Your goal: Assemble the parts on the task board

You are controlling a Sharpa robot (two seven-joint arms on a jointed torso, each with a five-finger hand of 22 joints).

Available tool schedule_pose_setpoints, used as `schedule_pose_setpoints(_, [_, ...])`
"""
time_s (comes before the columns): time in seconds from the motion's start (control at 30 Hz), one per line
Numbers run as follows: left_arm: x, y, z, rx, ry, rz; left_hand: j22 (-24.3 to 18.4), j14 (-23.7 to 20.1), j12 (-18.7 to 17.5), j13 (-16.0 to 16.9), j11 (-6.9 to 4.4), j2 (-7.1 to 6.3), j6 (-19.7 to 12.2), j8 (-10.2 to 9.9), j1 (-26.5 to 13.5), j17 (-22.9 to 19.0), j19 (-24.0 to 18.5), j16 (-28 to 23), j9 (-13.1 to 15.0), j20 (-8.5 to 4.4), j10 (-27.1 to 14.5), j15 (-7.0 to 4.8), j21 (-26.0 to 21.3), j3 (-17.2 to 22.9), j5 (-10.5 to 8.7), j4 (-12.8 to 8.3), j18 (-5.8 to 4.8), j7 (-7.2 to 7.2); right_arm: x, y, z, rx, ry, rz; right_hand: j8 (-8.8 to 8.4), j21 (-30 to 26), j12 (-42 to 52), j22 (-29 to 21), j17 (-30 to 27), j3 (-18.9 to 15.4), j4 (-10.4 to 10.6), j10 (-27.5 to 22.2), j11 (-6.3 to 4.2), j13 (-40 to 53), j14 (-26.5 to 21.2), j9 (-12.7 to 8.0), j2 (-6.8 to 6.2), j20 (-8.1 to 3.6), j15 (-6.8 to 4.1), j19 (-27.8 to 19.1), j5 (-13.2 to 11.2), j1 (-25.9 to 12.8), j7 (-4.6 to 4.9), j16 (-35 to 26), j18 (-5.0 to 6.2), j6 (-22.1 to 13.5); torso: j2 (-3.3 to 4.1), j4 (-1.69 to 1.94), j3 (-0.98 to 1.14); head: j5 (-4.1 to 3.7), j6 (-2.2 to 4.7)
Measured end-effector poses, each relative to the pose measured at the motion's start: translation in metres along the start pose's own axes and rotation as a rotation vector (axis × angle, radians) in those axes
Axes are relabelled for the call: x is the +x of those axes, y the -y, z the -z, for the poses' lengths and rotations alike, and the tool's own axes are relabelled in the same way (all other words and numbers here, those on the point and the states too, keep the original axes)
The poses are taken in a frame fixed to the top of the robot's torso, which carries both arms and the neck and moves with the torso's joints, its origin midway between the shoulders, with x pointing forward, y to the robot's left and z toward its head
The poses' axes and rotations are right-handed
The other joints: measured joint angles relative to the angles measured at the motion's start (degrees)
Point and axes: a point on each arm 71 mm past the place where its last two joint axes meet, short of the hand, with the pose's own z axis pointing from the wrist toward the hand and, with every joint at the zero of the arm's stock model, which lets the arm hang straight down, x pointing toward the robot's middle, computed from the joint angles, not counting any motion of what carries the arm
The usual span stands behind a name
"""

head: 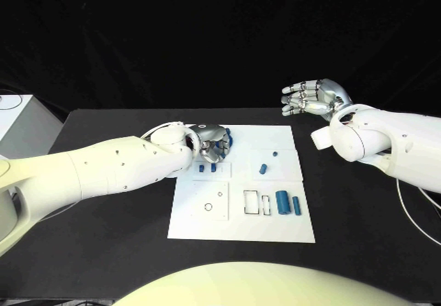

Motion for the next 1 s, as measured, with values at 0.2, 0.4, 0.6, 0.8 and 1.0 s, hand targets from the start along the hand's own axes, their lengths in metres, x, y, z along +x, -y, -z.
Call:
schedule_pose_setpoints(0.2, [0.000, 0.000, 0.000, 0.001, 0.001, 0.003, 1.9, 1.3, -0.3, -0.3, -0.12, 0.57, 1.0, 0.0, -0.4, 1.1, 1.7, 1.0, 0.0, 0.10, 1.1, -0.25, 1.4, 0.1, 0.00, -0.2, -0.91, -0.12, 0.000, 0.000, 0.000, 0.000, 0.001, 0.000, 0.00, 0.0, 0.0, 0.0, 0.0, 0.0, 0.0, 0.0, 0.00, -0.1, 0.0, 0.0, 0.00, 0.00, 0.00, 0.0, 0.0, 0.0, 0.21, 0.0, 0.00, 0.2, 0.00, 0.03, -0.02, -0.24, 0.00])
schedule_pose_setpoints(0.4, [0.000, -0.001, 0.000, 0.002, 0.005, 0.008, 3.5, 2.6, -0.7, -0.2, -0.46, 1.28, 2.5, -0.2, -1.0, 2.4, 3.5, 1.7, 0.3, -0.21, 2.7, -0.59, 2.5, 0.1, -0.02, 0.3, -0.91, -0.44, -0.001, 0.000, 0.000, 0.000, 0.001, 0.000, 0.00, 0.0, 0.0, 0.0, 0.0, 0.0, 0.0, 0.0, 0.00, -0.1, 0.0, 0.0, 0.00, 0.00, 0.00, 0.0, 0.0, 0.0, 0.21, 0.0, 0.00, 0.2, 0.00, 0.06, -0.02, -0.36, -0.01])
schedule_pose_setpoints(0.6, [0.000, -0.002, 0.003, -0.001, 0.019, 0.020, 3.9, 3.2, -1.7, -0.2, -0.55, 1.38, 3.0, 0.1, -1.1, 3.1, 4.0, 1.9, 0.4, -0.32, 3.2, -0.69, 2.7, 0.1, -0.04, 0.3, -0.90, -0.51, 0.000, 0.000, 0.000, 0.000, 0.001, 0.000, 0.00, 0.0, 0.0, 0.0, 0.0, 0.0, 0.0, 0.0, 0.00, -0.1, 0.0, 0.0, 0.00, 0.00, 0.00, 0.0, 0.0, 0.0, 0.21, 0.0, 0.00, 0.2, -0.01, 0.05, -0.05, -0.40, -0.01])
schedule_pose_setpoints(0.8, [-0.017, -0.005, 0.009, -0.009, 0.077, 0.061, 3.7, 3.4, -2.3, -0.4, -0.43, 1.38, 3.0, 0.1, -1.1, 3.1, 4.0, 1.9, 0.5, -0.32, 3.5, -0.48, 2.7, 0.1, -0.04, 0.3, -0.90, -0.51, -0.001, 0.000, 0.000, 0.001, 0.002, 0.001, 0.00, 0.0, 0.0, 0.0, 0.0, 0.0, 0.0, 0.0, 0.00, -0.1, 0.0, 0.0, 0.00, 0.00, 0.00, 0.0, 0.0, 0.0, 0.21, 0.0, 0.00, 0.2, 0.04, -0.03, -0.09, -0.59, -0.01])
schedule_pose_setpoints(1.0, [-0.035, -0.005, 0.018, -0.013, 0.120, 0.109, 3.7, 3.6, -2.7, -0.5, -0.23, 1.38, 3.2, -0.2, -1.1, 3.2, 4.0, 1.9, 0.5, -0.32, 3.7, -0.70, 2.7, 0.1, -0.04, 0.2, -0.90, -0.30, -0.001, 0.000, 0.000, 0.002, 0.002, 0.001, 0.00, 0.0, 0.2, -0.2, -0.1, 0.0, 0.0, 0.0, 0.00, -0.2, 0.2, -0.1, 0.23, 0.00, 0.20, 0.0, 0.0, -0.2, 0.21, 0.0, 0.00, 0.2, -0.01, 0.03, -0.05, -0.70, -0.01])
